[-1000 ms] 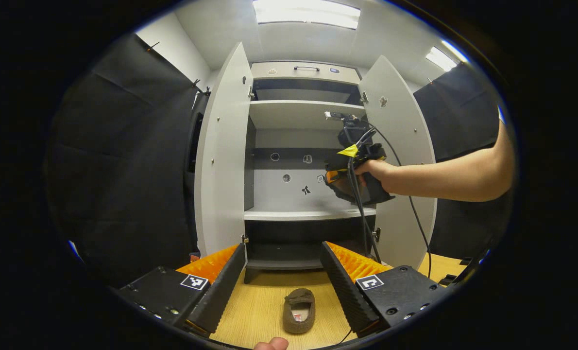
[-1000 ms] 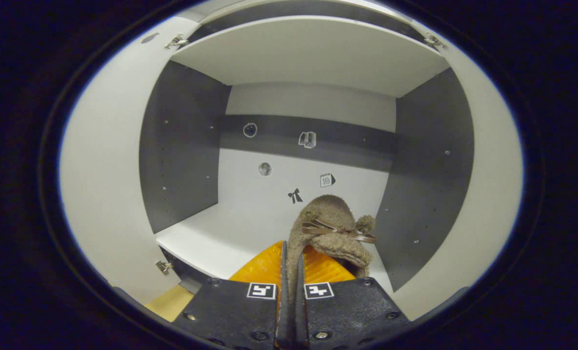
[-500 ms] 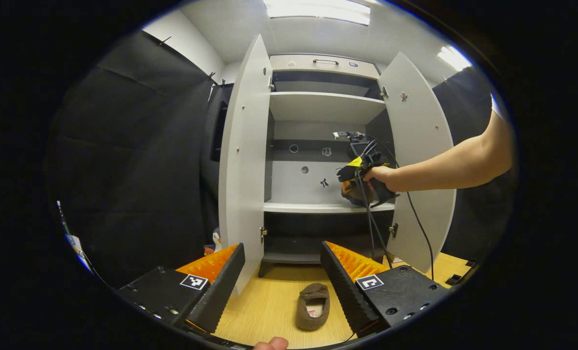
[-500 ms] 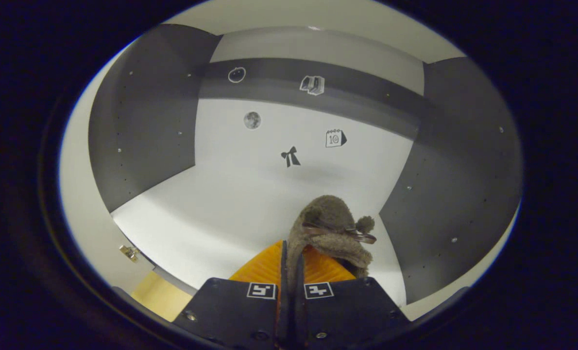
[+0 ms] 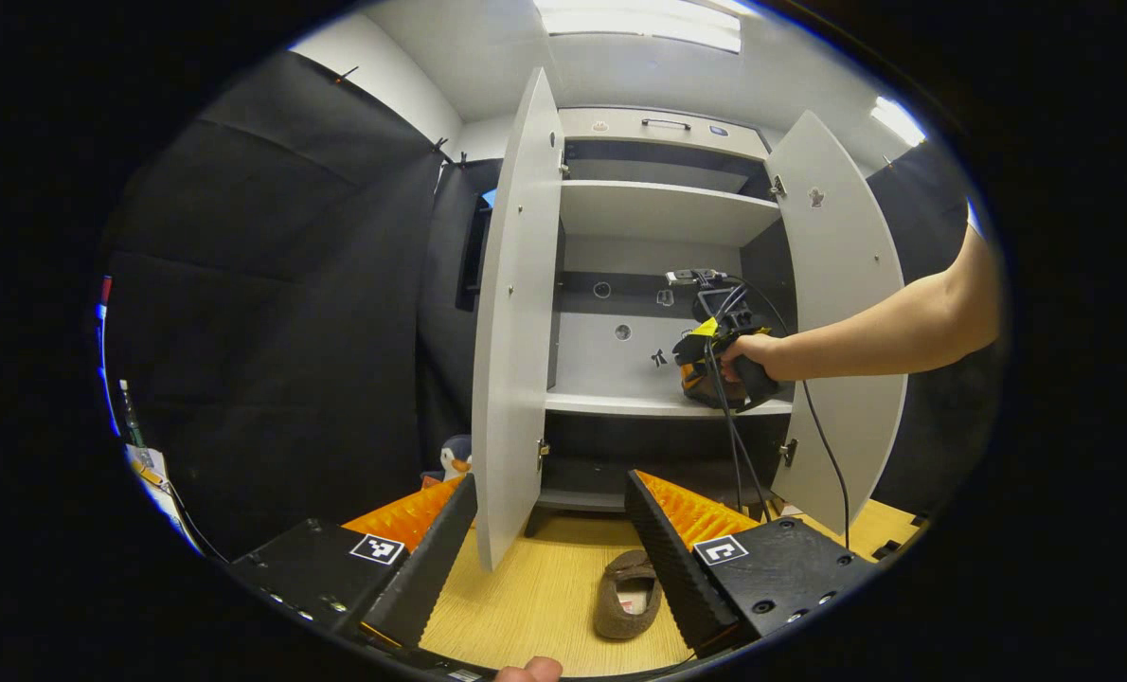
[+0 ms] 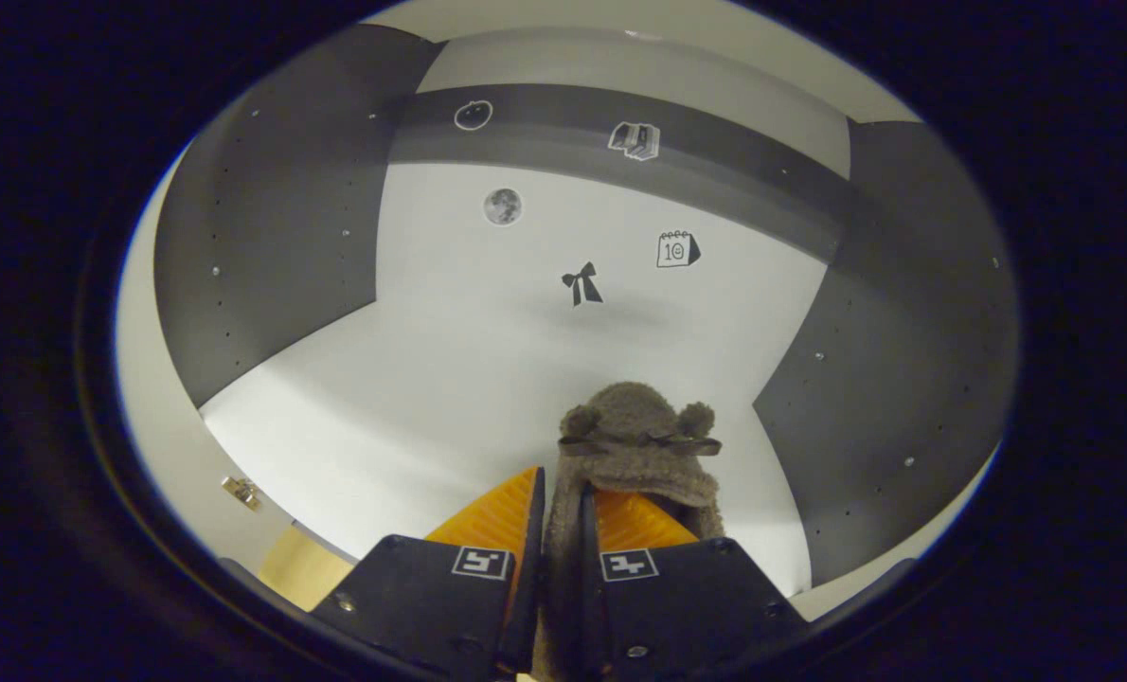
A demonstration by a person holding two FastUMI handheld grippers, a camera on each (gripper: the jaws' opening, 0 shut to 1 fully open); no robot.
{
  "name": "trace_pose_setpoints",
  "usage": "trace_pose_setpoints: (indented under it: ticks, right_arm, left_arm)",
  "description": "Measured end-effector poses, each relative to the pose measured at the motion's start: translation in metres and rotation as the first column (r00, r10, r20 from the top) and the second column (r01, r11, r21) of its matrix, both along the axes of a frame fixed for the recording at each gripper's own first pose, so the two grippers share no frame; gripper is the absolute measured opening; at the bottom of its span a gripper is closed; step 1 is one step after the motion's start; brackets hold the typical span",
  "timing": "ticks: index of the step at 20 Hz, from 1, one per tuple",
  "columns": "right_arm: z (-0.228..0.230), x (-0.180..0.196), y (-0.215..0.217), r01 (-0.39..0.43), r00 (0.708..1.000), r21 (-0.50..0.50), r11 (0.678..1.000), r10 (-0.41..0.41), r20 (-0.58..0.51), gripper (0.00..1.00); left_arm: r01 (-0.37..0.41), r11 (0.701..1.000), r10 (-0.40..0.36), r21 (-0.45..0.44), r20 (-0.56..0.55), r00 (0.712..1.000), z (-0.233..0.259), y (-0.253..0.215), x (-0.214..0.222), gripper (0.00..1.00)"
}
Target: Grab one shoe with the right hand and put it into the shoe cabinet, grab the other shoe with the left hand and put it into the shoe cabinet; then close the right door with the right hand and the left door with the left hand.
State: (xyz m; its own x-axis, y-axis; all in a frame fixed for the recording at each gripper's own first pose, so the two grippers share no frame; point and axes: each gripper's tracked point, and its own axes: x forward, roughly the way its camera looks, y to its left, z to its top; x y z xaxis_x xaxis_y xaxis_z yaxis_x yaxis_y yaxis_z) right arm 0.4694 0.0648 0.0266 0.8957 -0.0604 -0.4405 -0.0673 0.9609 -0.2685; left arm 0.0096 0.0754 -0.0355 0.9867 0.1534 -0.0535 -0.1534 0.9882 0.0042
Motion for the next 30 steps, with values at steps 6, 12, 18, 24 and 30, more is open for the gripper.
trace_pose_setpoints:
  ticks: [6, 12, 18, 24, 30]
  right_arm:
    - [0.023, -0.032, 0.006, -0.022, 0.999, -0.006, 1.0, 0.022, 0.035, 0.55]
    - [0.053, -0.084, 0.011, -0.079, 0.988, 0.015, 0.997, 0.077, 0.131, 0.6]
    - [0.067, -0.149, 0.003, -0.118, 0.967, 0.075, 0.99, 0.098, 0.237, 0.72]
    - [0.053, -0.23, -0.013, -0.128, 0.929, 0.177, 0.976, 0.056, 0.366, 0.71]
    - [0.018, -0.307, -0.027, -0.116, 0.887, 0.118, 0.986, 0.049, 0.459, 0.75]
  left_arm:
    - [-0.004, 1.0, 0.004, 0.01, 0.008, 1.0, 0.001, 0.007, -0.005, 0.95]
    - [0.017, 1.0, -0.017, -0.006, 0.029, 0.999, 0.006, 0.002, -0.006, 0.95]
    - [0.054, 0.998, -0.054, -0.007, 0.037, 0.998, 0.008, -0.012, -0.007, 0.95]
    - [0.108, 0.994, -0.109, 0.008, 0.029, 0.994, 0.009, -0.029, -0.003, 0.95]
    - [0.156, 0.988, -0.156, 0.002, 0.012, 0.988, 0.005, -0.049, -0.002, 0.95]
